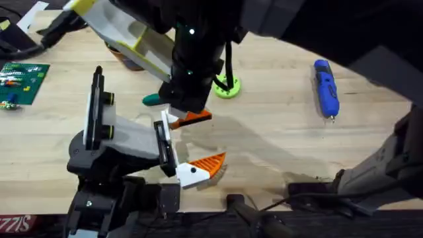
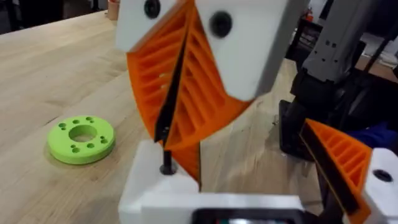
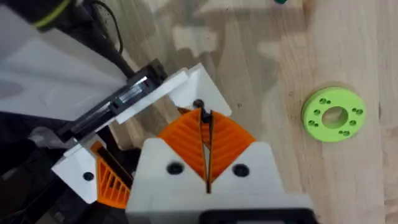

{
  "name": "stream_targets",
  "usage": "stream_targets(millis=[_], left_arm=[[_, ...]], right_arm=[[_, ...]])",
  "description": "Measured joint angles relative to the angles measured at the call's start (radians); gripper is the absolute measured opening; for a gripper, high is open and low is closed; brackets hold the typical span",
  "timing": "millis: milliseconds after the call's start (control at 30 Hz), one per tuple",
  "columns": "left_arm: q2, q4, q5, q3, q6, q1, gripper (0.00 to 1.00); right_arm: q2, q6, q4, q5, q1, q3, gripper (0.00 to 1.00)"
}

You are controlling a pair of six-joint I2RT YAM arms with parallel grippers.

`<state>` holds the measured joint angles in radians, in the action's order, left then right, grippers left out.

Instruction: Pick up the gripper from the table and insert it into the empty holder that is missing its gripper. Then pick up a screw, insert it into the mounting hole, and use the screwdriver to tighten it. Finally, clean up the table by picking up the vegetable and placing it into the bucket.

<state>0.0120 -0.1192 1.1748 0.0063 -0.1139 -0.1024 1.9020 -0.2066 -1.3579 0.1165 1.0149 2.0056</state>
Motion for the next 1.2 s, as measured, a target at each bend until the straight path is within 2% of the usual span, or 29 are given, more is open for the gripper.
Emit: stream_targets(millis=[1200], left_arm=[[0.000, 0.000, 0.000, 0.000, 0.001, 0.000, 0.986]], right_arm=[[-0.001, 0.005, -0.019, -0.007, 0.000, 0.023, 0.004]])
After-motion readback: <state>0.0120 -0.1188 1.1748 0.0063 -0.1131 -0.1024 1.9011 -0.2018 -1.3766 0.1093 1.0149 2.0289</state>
